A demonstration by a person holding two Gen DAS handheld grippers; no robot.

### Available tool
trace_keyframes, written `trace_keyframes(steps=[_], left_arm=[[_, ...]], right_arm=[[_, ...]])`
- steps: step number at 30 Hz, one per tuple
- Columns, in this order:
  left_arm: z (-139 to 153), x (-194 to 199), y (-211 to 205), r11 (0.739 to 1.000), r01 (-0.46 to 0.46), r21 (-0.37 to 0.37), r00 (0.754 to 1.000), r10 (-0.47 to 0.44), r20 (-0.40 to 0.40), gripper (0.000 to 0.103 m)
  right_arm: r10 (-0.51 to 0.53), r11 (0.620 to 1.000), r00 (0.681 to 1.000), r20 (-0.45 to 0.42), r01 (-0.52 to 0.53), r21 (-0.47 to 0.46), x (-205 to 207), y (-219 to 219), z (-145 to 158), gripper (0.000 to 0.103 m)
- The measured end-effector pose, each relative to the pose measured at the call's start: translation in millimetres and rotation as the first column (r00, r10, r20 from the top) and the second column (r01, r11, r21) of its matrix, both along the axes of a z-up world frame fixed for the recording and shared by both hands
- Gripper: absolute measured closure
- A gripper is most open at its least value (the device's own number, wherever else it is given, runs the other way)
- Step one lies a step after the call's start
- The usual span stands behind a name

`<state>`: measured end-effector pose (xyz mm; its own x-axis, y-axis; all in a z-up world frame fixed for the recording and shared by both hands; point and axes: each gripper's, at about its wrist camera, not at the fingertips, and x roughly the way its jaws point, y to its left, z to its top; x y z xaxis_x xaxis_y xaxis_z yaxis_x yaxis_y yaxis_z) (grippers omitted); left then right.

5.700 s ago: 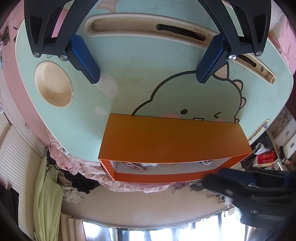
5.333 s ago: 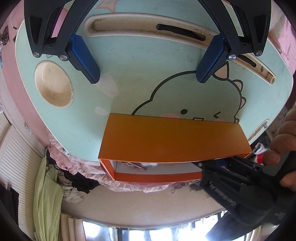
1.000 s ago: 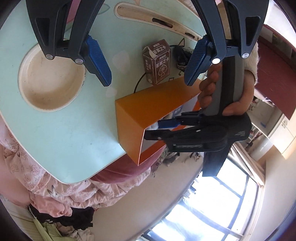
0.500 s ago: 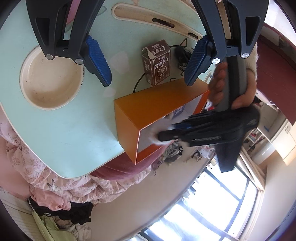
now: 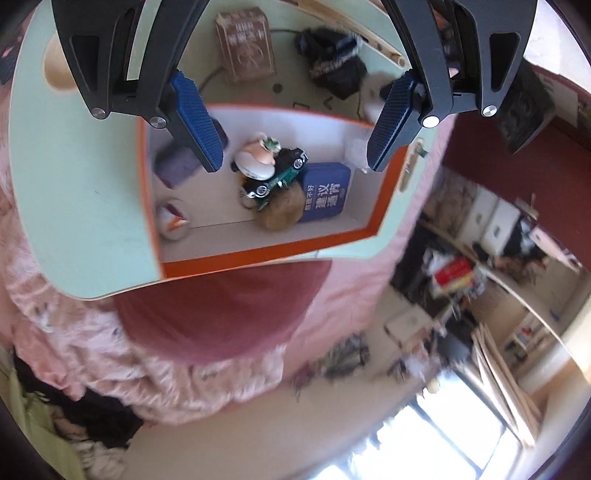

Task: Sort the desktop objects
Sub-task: 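Lift the white fluffy ball out and drop it on the table, then reach into the box and grasp the green toy car with the right gripper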

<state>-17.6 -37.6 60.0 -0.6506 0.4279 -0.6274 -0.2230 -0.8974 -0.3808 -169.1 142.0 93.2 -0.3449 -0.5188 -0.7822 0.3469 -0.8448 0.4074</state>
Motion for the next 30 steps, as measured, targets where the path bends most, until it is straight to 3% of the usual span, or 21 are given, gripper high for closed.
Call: trace_keyframes(steps=[3, 4, 5, 7, 10, 12, 13, 15, 19, 22, 23, 26, 30], left_arm=[[-7.8, -0.1, -7.7, 0.999, -0.005, 0.035, 1.000, 0.005, 0.013, 0.042], [-8.6, 0.8, -10.4, 0.999, -0.007, 0.045, 1.000, 0.007, 0.013, 0.042], [-7.9, 2.3, -13.8, 0.999, -0.016, 0.052, 1.000, 0.016, 0.008, 0.042], [-2.7, 6.8, -18.5, 0.997, -0.038, 0.066, 0.999, 0.038, -0.010, 0.042], [3.4, 10.3, -27.2, 0.994, -0.059, 0.094, 0.998, 0.062, -0.029, 0.042], [6.4, 12.9, -29.5, 0.992, -0.062, 0.113, 0.997, 0.067, -0.039, 0.041], [7.8, 13.6, -29.5, 0.991, -0.063, 0.122, 0.997, 0.069, -0.044, 0.041], [8.3, 13.3, -28.7, 0.991, -0.055, 0.123, 0.997, 0.061, -0.045, 0.041], [8.6, 13.9, -20.7, 0.993, -0.034, 0.110, 0.998, 0.039, -0.045, 0.041], [7.8, 13.3, -18.7, 0.994, -0.022, 0.108, 0.999, 0.026, -0.041, 0.041], [7.4, 14.4, -18.3, 0.994, -0.023, 0.107, 0.999, 0.027, -0.040, 0.041], [6.2, 13.6, -21.4, 0.992, -0.025, 0.123, 0.999, 0.029, -0.033, 0.041], [5.3, 13.4, -21.0, 0.990, -0.018, 0.139, 0.999, 0.021, -0.024, 0.041]], right_arm=[[-0.023, 0.978, 1.000, 0.006, 0.021, 0.207, -24.3, -27.4, -18.0, 0.027], [-0.016, 0.965, 1.000, 0.009, 0.013, 0.263, -29.9, -34.8, -24.3, 0.037], [-0.001, 0.955, 1.000, 0.015, -0.003, 0.297, -33.4, -39.5, -29.8, 0.055], [0.023, 0.950, 0.999, 0.027, -0.030, 0.310, -35.9, -41.2, -40.1, 0.068], [0.023, 0.960, 0.997, 0.075, -0.043, 0.276, -36.6, -33.1, -44.3, 0.067], [0.056, 0.960, 0.991, 0.121, -0.087, 0.267, -36.1, -37.4, -46.9, 0.059], [0.064, 0.953, 0.991, 0.119, -0.096, 0.286, -35.2, -39.1, -47.9, 0.052], [0.067, 0.949, 0.992, 0.106, -0.097, 0.301, -35.2, -40.7, -48.6, 0.048], [0.081, 0.958, 0.987, 0.137, -0.116, 0.263, -42.1, -38.6, -51.4, 0.047], [0.081, 0.963, 0.983, 0.164, -0.119, 0.240, -44.2, -34.1, -46.1, 0.063], [0.083, 0.961, 0.984, 0.157, -0.121, 0.248, -42.2, -32.2, -43.0, 0.063], [0.129, 0.941, 0.986, 0.103, -0.155, 0.301, -29.3, -35.8, -27.6, 0.062], [0.195, 0.889, 0.971, 0.135, -0.233, 0.393, -21.1, -54.0, -39.1, 0.059]])
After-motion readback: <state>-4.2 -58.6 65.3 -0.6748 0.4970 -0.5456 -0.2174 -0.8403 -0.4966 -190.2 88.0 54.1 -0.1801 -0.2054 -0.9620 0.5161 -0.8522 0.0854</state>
